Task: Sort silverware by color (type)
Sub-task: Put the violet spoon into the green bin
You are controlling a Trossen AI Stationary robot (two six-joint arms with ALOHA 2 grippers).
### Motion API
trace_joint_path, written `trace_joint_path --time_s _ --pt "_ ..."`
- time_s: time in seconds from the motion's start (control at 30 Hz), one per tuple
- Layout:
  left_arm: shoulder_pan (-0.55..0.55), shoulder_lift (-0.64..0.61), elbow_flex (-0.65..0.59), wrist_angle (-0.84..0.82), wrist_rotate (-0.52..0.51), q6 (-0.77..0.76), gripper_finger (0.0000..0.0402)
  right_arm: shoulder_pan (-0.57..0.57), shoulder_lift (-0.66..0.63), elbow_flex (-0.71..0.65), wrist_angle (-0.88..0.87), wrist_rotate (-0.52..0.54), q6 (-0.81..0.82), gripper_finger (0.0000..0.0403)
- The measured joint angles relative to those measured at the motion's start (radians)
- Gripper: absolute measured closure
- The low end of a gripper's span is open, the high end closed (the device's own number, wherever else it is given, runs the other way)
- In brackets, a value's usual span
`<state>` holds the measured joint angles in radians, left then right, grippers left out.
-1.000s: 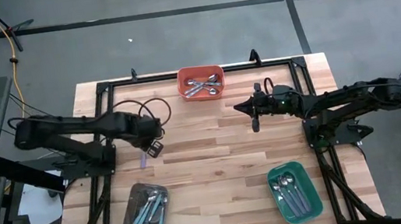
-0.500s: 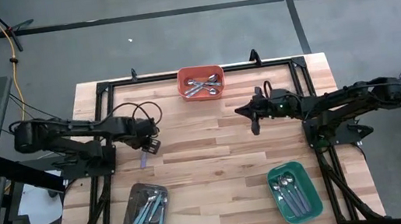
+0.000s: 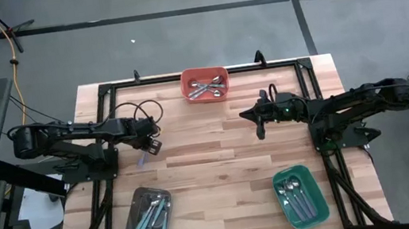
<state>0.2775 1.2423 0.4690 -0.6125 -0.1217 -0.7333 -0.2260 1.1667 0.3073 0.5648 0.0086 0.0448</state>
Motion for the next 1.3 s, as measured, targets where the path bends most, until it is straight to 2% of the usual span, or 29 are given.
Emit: trace_joint_path --time_s 0.13,0.3,0.43,0.6,0.77,0.87,0.97,1.17,1.3 --pt "-0.003 -0.005 -0.002 0.051 -0.005 0.053 0.0391 0.0 0.0 0.0 -0.001 0.0 0.016 0.0403" --pt "-0.027 -0.016 -0.005 0.257 -0.012 0.071 0.0397 0.013 0.0 0.0 -0.03 0.006 0.029 0.0403" --pt "-0.047 -0.019 -0.009 0.509 -0.023 0.111 0.04 0.045 0.0 0.0 -0.046 0.04 0.047 0.0403" --pt "-0.065 -0.017 -0.073 0.907 0.003 0.169 0.04 0.086 0.0 0.0 -0.038 0.044 0.086 0.0403" --pt "-0.064 0.01 -0.165 1.29 0.041 0.184 0.0401 0.118 0.036 0.0 0.073 0.045 0.188 0.0397" --pt "-0.064 0.03 -0.182 1.4 0.05 0.206 0.0401 0.146 0.094 0.0 0.206 0.044 0.239 0.0374" --pt "-0.064 0.053 -0.181 1.481 0.061 0.233 0.0401 0.173 0.177 0.032 0.292 0.053 0.284 0.0334" --pt "-0.064 0.121 -0.18 1.642 0.093 0.273 0.0401 0.212 0.39 0.219 0.328 0.104 0.323 0.0245" --pt "-0.064 0.165 -0.181 1.705 0.117 0.291 0.0401 0.205 0.516 0.352 0.328 0.097 0.333 0.0213"
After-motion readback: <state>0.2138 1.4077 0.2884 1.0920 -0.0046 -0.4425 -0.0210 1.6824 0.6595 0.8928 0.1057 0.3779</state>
